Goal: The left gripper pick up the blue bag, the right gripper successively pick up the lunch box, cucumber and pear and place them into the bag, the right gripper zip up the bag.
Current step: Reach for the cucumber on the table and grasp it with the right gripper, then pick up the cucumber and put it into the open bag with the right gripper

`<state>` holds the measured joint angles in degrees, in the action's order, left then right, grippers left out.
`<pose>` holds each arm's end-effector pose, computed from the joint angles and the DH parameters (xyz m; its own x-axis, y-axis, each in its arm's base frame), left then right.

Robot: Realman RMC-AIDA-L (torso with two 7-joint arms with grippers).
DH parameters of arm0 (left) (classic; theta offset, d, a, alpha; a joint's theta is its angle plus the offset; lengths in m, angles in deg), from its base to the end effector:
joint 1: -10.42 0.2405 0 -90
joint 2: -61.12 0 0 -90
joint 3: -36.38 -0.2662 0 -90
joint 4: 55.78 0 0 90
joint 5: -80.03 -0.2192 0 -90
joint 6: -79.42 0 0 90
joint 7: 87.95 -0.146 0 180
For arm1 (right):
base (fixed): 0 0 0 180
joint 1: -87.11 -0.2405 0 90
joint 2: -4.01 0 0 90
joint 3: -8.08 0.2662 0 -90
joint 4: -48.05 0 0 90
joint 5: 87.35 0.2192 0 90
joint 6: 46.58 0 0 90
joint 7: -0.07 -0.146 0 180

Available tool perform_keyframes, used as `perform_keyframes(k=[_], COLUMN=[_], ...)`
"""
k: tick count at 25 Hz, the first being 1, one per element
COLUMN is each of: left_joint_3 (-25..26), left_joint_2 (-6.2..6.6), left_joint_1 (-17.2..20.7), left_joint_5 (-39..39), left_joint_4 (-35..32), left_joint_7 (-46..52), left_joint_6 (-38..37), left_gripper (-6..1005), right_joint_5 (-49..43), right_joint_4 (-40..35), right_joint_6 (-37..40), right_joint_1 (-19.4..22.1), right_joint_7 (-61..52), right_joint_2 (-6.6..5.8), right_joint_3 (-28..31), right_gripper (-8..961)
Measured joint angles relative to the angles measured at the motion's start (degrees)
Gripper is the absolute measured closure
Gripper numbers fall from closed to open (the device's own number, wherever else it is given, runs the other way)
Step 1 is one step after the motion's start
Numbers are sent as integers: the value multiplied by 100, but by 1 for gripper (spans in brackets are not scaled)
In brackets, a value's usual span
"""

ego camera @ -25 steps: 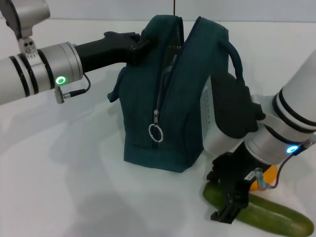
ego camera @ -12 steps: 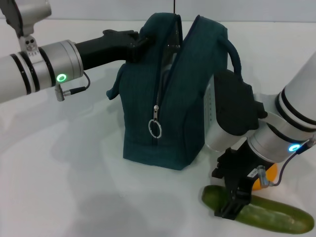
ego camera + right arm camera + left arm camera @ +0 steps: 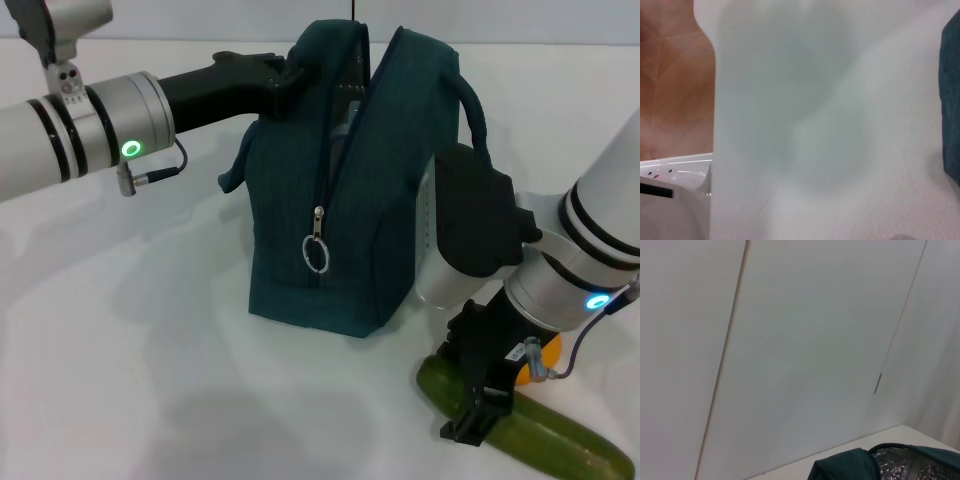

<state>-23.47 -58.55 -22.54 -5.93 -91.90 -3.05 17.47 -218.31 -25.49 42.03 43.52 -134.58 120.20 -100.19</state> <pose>-0.2321 0.4098 -0.0230 0.6551 0.3401 0.6747 0.6457 -0.7156 -0.2663 0.1232 0.3141 -0.0917 0.8781 -0.0549 0.4754 -0.0923 -0.9942 0.0556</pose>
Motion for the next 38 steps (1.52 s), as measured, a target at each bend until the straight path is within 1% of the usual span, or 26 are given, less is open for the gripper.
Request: perform_keyframes(k=[5,10,16,27,31,34,38], left_joint_3=[1,1,1,1,13,18,22], left_joint_2=[-4,-4,-4,-4,-3,-4,-7], left_joint_1=[-8,-16,-19,-11,23,31,48], left_joint_5=[0,0,0,0,1,1,6], left_joint_4=[0,0,0,0,-1,-1,-1], left_joint_7=[0,0,0,0,0,0,-13], left_joint_6=[0,0,0,-2,-7,-2,-3], left_gripper=[889,889,890,892,892,892,892], right_joint_5=[0,45,76,233,505,900,1242], right_joint_4=[19,30,21,-28,-137,-173,-214], right_joint_6=[28,50,106,181,390,802,1010], right_joint_1=[-7,-36,-118,-156,-38,99,361], right_joint_7=[-63,-52,-35,30,399,963,1522], right_joint_2=[-4,0,0,-10,-25,-26,-43], right_joint_3=[-3,-48,-195,-168,226,788,1620], right_gripper=[86,298,416,412,411,410,408])
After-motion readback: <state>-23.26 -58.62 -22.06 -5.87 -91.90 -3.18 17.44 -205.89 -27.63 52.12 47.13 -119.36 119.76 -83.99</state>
